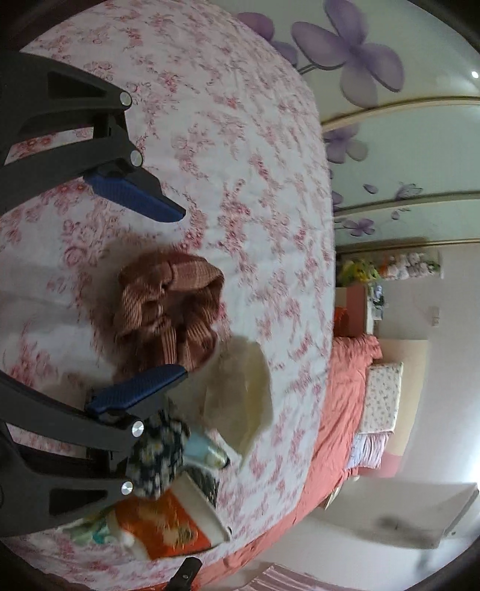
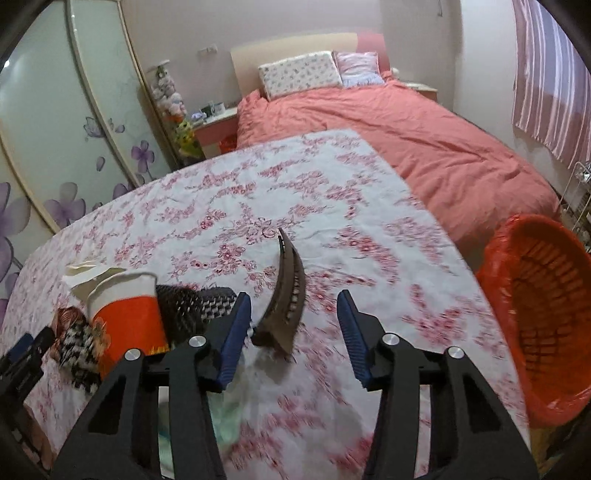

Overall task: Collect trash
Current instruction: 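Grasp the brown hair clip with the right gripper while the left returns to the bed, then grasp the plaid scrunchie with the left gripper while the right holds the hair clip, then carry scrunchie and hair clip over the orange basket and open both grippers, then grasp the black floral cloth with the left gripper while the right returns to the bed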

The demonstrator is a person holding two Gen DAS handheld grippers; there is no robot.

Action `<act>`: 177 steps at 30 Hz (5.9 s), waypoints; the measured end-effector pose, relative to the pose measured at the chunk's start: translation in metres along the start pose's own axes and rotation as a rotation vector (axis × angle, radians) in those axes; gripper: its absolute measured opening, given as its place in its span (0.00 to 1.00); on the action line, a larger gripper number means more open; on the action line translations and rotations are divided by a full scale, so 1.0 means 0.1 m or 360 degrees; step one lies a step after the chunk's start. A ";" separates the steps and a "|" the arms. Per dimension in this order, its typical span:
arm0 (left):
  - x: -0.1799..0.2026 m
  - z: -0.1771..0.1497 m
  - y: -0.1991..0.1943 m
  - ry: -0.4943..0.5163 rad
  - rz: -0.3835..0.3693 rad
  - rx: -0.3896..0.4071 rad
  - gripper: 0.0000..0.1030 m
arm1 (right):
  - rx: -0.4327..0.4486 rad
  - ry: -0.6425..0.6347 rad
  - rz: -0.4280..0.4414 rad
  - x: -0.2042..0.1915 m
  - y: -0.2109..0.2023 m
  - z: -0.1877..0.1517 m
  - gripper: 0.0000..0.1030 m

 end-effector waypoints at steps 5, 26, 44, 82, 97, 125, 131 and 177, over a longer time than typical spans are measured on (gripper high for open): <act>-0.04 -0.02 0.11 -0.0005 -0.0011 -0.0032 0.76 | -0.0056 0.0002 -0.0022 -0.04 0.18 0.01 0.41; -0.02 0.01 0.29 -0.0055 -0.0132 -0.0079 0.68 | -0.0090 -0.0030 -0.0042 0.03 0.32 -0.07 0.27; -0.19 -0.06 0.27 -0.0174 -0.0273 -0.0114 0.62 | -0.0087 -0.0058 -0.0015 0.03 0.31 -0.09 0.25; 0.22 0.33 -0.75 -0.0014 -0.0421 0.0244 0.14 | 0.0141 -0.0014 0.0046 0.30 -0.55 -0.09 0.24; 1.34 0.38 -1.40 0.0190 -0.0742 0.0367 0.14 | 0.0356 0.0106 0.0036 0.81 -1.22 -0.13 0.24; 3.94 -0.09 -1.48 0.0689 -0.1244 0.0239 0.14 | 0.0495 0.0517 -0.0201 2.39 -1.20 -0.11 0.24; 4.29 -0.17 -1.33 0.0748 -0.1273 0.0181 0.14 | 0.0483 0.0572 -0.0201 2.54 -1.10 -0.09 0.24; 1.38 -0.09 -0.76 0.0310 -0.0398 0.0205 0.66 | 0.0302 0.0139 -0.0031 0.98 -1.02 -0.16 0.51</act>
Point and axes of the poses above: each gripper's, at about its wrist camera, not at the fingertips, and y roughly the way its jaws point, x to its right, z to its top, the point moved 3 cm from there along y, roughly the way its jaws point, and after that the axes turned 5 degrees about y, right-handed, at the moved point
